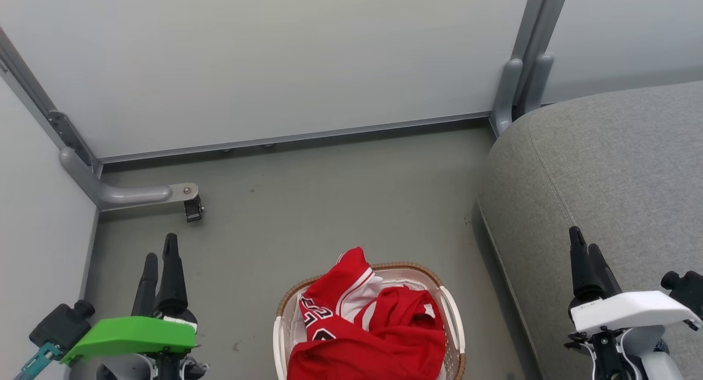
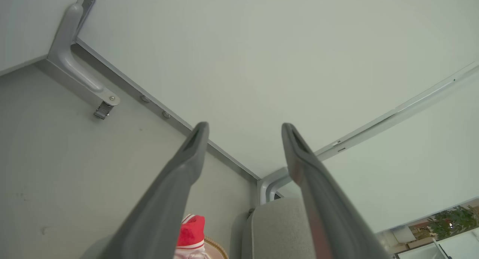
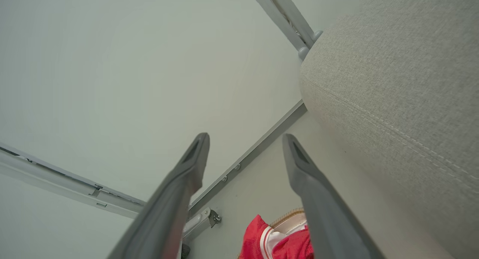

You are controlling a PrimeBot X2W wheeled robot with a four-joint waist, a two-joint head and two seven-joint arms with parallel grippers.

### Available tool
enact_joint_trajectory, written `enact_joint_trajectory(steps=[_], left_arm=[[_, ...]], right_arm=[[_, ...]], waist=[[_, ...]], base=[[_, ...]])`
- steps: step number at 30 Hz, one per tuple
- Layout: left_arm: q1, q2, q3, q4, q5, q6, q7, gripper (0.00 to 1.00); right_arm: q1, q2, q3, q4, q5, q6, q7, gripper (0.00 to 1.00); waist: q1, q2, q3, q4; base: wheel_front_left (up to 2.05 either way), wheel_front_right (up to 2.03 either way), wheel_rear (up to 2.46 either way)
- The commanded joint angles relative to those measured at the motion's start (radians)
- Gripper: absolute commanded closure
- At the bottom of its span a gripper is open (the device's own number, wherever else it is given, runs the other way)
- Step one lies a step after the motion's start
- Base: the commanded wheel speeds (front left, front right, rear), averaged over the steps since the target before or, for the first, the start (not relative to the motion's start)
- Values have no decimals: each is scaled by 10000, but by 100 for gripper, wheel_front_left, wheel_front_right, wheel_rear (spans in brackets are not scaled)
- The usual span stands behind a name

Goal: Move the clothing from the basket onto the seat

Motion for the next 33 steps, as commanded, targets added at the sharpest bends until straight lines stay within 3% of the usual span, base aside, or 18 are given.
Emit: enact_joint_trajectory(steps=[1,18,33], left_arm=[[15,76,-24,-137,347,37,-101,0],[289,93,-212,178,2714,171,-604,0],[443,107,-403,445,4052,189,-963,0]], right_arm=[[-93,-75,28,-131,-395,2,-102,0],[81,-99,460,-109,-3113,2,-597,0],[-23,-116,604,320,-4880,3,-967,0]], waist=[[0,13,3,5],[0,17,-11,91],[0,21,-15,184]], base=[[0,0,0],[0,0,0],[0,0,0]])
